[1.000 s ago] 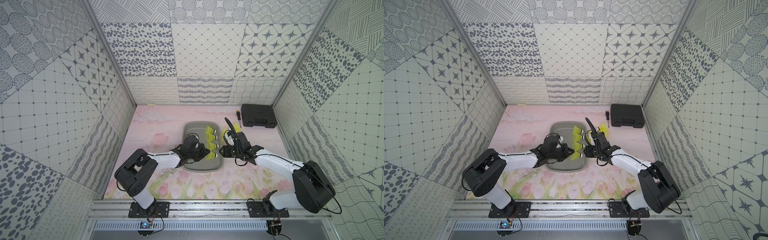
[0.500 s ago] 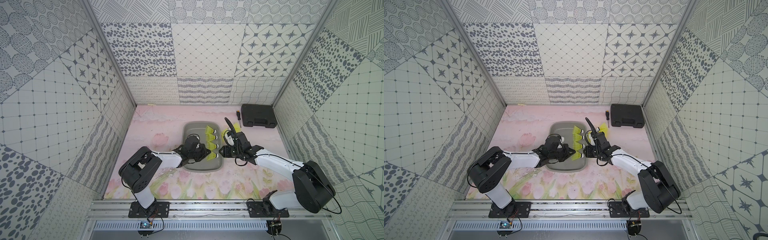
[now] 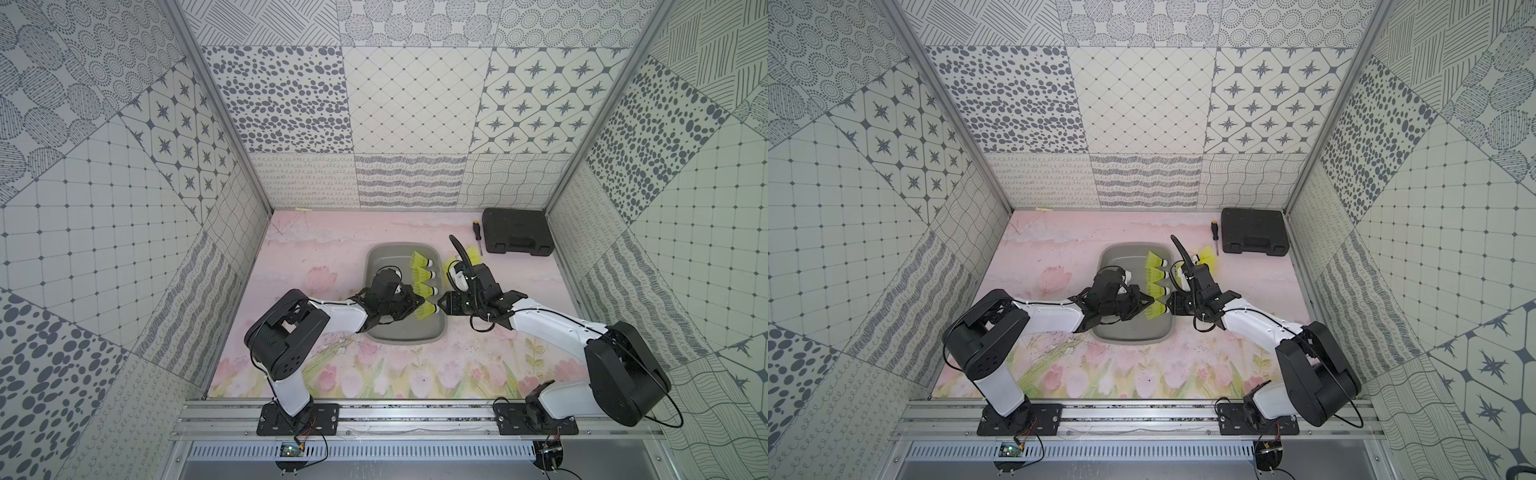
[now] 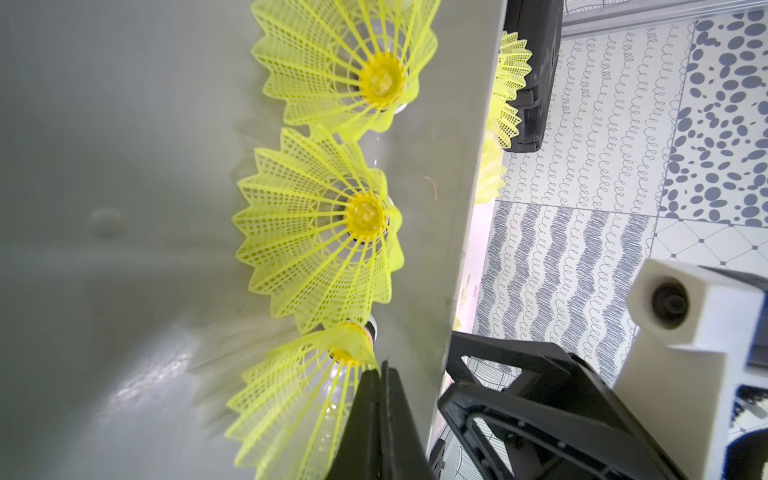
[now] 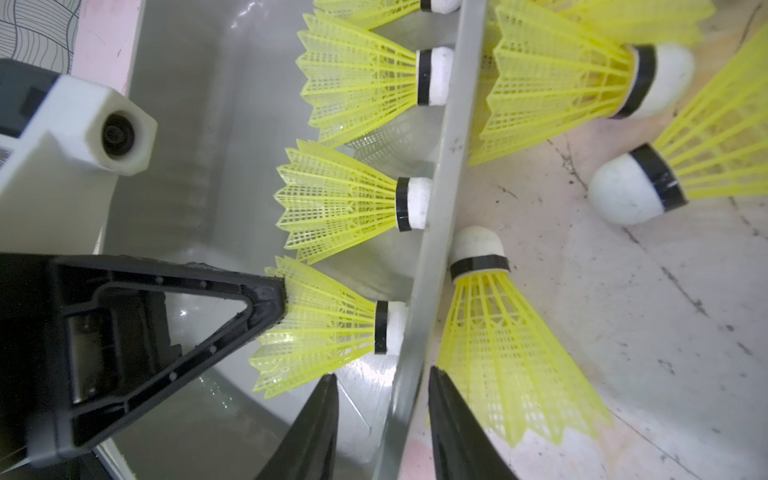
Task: Put the shuttlecocks into the storage box
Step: Place the shuttlecock in the storage box.
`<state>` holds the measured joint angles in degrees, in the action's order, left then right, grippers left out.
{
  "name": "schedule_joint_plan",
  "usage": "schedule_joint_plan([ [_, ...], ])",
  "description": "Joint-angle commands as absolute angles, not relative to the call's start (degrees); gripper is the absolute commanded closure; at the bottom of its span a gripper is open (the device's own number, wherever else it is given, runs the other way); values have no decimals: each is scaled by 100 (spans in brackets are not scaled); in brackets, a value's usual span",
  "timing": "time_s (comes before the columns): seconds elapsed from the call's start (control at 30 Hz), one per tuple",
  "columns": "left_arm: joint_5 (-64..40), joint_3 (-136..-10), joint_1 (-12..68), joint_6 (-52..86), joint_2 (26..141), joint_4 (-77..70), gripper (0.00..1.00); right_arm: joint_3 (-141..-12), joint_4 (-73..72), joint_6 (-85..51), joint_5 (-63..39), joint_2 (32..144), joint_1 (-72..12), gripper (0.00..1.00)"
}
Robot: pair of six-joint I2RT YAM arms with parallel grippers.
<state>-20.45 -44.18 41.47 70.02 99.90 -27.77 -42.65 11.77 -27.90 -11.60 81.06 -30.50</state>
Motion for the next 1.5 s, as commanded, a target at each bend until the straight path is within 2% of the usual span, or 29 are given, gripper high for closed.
schedule_joint_plan([
  [0.0, -2094, -4468, 4141, 6961, 10015, -2997, 100, -4386, 1057, -2777, -1226, 8262, -3034, 61],
  [0.07, -2081, -4460, 4148, 6943, 10003, -2973, 100, -4397, 1063, -2778, -1233, 8262, -3041, 61],
  [0.73, -2029, -4508, 4152, 6668, 10018, -2638, 74, -4388, 1090, -2781, -1191, 8190, -3039, 60],
  [1.1, -2057, -4580, 4144, 6538, 10048, -2498, 67, -4319, 1142, -2820, -900, 8051, -3033, 55],
  [1.47, -1838, -4494, 4150, 6195, 9592, -2142, 56, -4162, 1123, -2953, -500, 7837, -3012, 53],
])
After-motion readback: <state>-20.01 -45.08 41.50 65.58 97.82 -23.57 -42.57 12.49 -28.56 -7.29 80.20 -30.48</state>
